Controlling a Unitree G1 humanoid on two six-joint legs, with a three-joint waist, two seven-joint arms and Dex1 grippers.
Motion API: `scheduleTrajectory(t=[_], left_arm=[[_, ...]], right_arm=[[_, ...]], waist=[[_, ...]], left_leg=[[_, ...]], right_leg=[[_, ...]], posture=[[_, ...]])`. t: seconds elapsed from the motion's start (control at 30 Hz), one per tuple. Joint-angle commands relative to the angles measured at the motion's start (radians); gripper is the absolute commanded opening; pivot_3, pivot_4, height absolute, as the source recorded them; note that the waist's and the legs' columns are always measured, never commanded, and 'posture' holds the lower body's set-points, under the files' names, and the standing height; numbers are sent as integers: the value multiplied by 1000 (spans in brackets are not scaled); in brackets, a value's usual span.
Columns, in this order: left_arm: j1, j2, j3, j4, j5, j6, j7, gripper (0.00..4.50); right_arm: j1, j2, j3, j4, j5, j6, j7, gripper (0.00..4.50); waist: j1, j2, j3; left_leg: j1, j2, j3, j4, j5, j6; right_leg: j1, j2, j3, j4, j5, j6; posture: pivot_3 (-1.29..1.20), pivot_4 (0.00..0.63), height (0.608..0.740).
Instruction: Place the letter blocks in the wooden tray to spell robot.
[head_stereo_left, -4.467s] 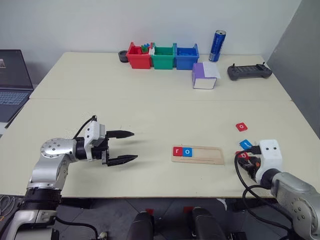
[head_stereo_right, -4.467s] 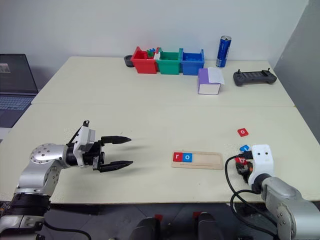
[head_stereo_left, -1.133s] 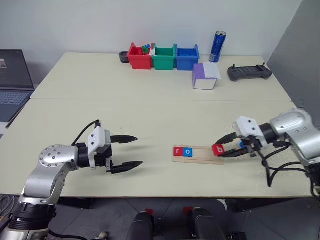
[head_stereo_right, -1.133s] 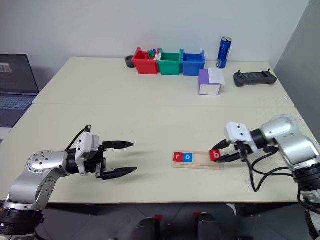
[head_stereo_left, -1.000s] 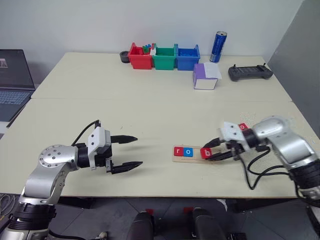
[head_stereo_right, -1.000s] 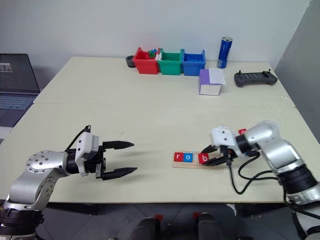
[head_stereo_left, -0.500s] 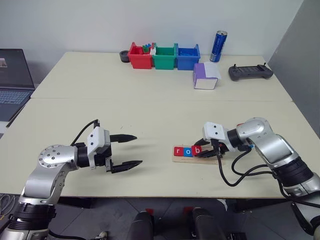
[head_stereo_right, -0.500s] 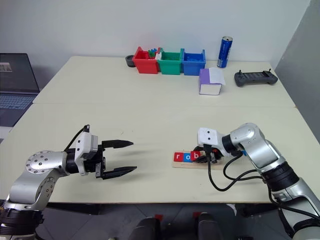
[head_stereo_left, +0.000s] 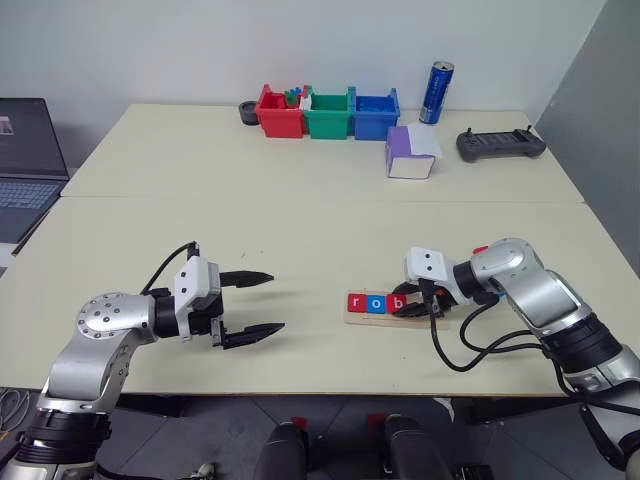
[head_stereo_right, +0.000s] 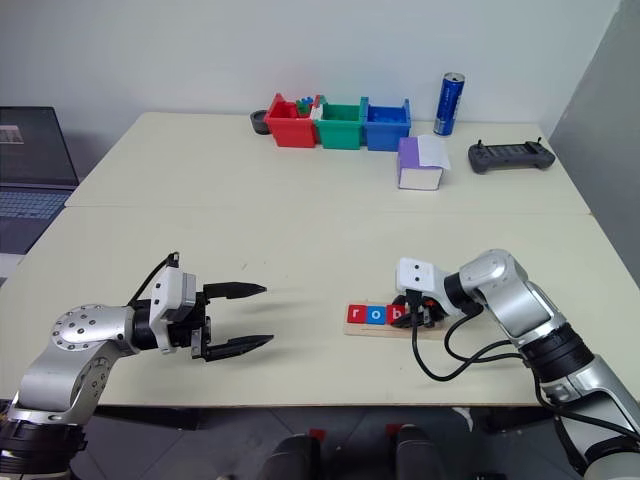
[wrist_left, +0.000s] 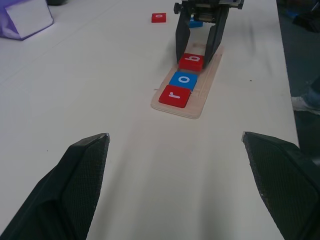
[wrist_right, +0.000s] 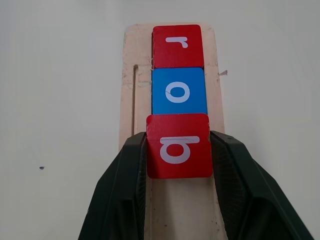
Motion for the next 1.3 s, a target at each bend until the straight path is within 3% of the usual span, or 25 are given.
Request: scheduleTrajectory(t=[0.03,0.83,1.13,1.3], left_arm=[[-14,7,17,-39,-16,9,7,4500],[-14,0,17,-5,-1,-18,3,4500],[-13,-4,18,11,-2,-35,1,4500],[-15,-7,16,20,-1,-42,-1,4500]], right_arm=[[-28,7,7,-8,-18,-16,4,1456],[-46,31,6,3,-28,-25,33,1456],[-62,27,-14,-1,-11,-12,40,4422],[-70,14,-42,-34,19,8,56,4465]], waist=[[0,0,0],[-1,0,0],[-1,0,0],[0,0,0]], left_leg=[[0,0,0,0,0,0],[0,0,0,0,0,0],[0,0,0,0,0,0],[0,0,0,0,0,0]], right_leg=[[0,0,0,0,0,0],[0,0,0,0,0,0],[0,0,0,0,0,0],[0,0,0,0,0,0]], posture=[[0,150,740],[0,150,740],[0,150,740],[0,150,740]])
